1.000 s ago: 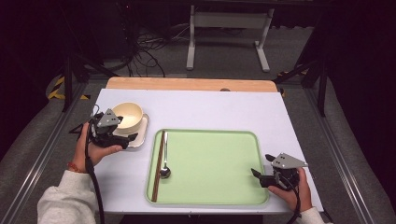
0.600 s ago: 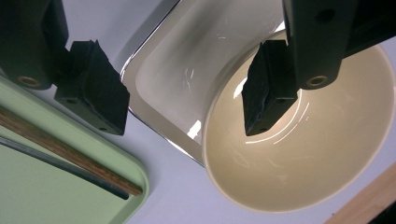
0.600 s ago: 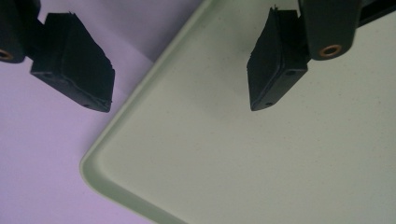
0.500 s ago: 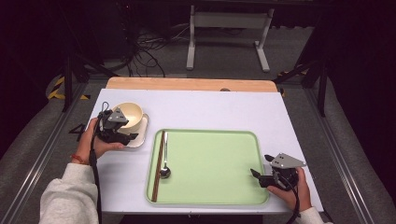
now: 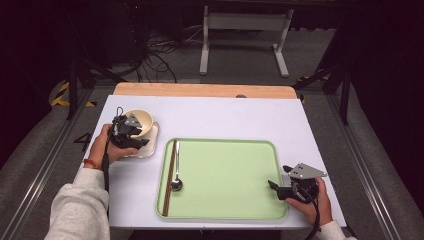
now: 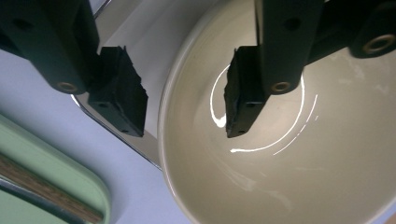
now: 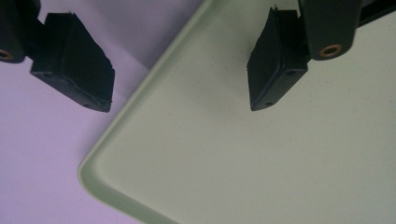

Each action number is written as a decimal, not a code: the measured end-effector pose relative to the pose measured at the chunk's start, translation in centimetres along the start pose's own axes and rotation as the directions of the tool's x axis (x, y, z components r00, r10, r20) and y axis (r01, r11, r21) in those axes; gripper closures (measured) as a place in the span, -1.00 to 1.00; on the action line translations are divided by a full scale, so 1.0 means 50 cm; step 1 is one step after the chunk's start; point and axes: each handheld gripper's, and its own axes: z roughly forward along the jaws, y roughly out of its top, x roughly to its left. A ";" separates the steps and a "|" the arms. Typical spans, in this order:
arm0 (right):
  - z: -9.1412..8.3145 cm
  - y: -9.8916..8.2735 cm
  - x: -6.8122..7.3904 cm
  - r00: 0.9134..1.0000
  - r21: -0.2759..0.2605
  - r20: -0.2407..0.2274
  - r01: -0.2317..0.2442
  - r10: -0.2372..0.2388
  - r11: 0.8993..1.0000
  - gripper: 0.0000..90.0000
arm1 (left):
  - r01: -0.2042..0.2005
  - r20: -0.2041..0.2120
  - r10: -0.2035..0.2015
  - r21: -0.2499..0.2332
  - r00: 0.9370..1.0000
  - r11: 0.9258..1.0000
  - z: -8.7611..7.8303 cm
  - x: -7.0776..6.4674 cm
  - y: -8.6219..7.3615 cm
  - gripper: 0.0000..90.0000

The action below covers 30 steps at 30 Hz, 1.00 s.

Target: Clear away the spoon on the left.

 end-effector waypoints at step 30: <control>-0.006 0.000 -0.002 1.000 -0.022 -0.003 -0.010 0.010 1.000 -0.48 | -0.059 -0.076 0.057 -0.033 0.995 0.998 0.003 -0.016 -0.002 0.84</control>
